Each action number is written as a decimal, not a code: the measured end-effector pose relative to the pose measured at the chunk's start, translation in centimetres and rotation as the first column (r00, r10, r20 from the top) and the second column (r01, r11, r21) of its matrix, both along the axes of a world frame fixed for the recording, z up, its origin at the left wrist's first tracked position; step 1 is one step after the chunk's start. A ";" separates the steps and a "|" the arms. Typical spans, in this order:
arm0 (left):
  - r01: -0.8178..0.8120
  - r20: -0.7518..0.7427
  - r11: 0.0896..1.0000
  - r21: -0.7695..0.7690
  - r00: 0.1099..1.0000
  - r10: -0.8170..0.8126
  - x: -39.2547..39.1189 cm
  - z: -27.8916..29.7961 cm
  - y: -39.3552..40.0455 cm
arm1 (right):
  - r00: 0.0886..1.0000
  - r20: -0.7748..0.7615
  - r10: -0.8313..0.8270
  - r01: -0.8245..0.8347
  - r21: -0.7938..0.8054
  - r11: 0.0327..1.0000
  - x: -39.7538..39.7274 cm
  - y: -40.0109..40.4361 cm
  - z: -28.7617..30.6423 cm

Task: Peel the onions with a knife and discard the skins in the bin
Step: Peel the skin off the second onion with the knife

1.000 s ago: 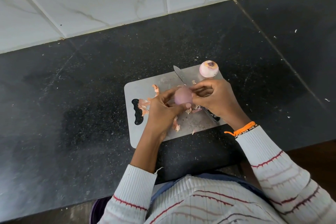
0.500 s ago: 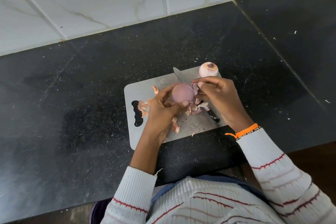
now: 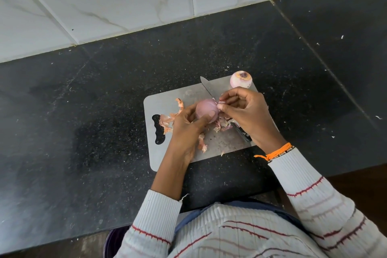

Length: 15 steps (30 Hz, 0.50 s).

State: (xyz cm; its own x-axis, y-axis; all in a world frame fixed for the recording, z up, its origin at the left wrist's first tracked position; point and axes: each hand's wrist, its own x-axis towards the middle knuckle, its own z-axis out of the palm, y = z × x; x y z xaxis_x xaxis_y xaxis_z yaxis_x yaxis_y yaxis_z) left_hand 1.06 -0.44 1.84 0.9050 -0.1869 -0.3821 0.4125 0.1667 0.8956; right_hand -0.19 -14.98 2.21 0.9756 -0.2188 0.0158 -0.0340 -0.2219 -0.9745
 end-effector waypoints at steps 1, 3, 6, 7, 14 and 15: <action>0.000 -0.007 1.000 -0.008 1.000 0.000 0.0 0.0 0.0 | 1.000 -0.006 -0.006 0.006 0.024 1.000 0.0 0.0 0.0; -0.004 -0.006 1.000 -0.021 1.000 0.004 0.0 0.0 0.1 | 0.999 -0.033 -0.028 0.033 0.153 0.988 -0.1 -0.1 -0.2; 0.002 0.028 0.999 -0.047 1.000 -0.001 0.1 0.4 0.4 | 0.999 -0.053 -0.013 0.023 0.183 0.983 0.1 -0.8 -0.4; 0.006 0.041 0.998 -0.058 0.999 -0.004 0.1 0.5 0.5 | 0.998 -0.056 0.007 -0.001 0.109 0.994 0.1 -0.9 -0.4; -0.012 0.053 0.999 -0.046 0.998 0.014 0.0 1.0 0.5 | 0.994 -0.028 0.106 -0.109 -0.187 0.976 -0.1 0.1 0.3; -0.012 0.052 0.999 -0.048 0.999 0.014 0.0 1.0 0.5 | 0.992 -0.036 0.123 -0.127 -0.145 0.981 -0.1 0.1 0.5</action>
State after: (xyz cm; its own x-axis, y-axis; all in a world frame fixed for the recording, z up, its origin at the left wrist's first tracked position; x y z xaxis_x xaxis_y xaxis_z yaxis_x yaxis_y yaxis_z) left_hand 1.07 0.01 2.83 0.9260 -0.1917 -0.3252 0.3629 0.2151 0.9067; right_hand -0.27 -14.84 2.67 0.9957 -0.0922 0.0122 -0.0225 -0.3664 -0.9302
